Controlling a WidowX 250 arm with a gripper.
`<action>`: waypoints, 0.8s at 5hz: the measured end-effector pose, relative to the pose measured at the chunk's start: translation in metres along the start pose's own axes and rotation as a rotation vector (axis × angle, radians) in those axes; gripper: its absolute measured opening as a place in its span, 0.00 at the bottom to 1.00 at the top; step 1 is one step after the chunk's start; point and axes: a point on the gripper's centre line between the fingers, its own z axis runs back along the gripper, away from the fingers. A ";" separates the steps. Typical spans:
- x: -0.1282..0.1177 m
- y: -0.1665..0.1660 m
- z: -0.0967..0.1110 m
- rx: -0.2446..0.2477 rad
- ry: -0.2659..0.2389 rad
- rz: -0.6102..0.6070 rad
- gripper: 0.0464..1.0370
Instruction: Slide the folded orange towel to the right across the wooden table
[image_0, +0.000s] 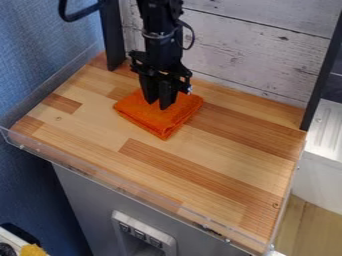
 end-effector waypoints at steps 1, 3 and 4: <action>0.005 -0.007 -0.009 -0.010 0.015 -0.006 0.10; 0.016 -0.006 -0.022 -0.019 0.025 0.006 0.01; 0.020 -0.005 -0.030 -0.028 0.043 -0.002 0.01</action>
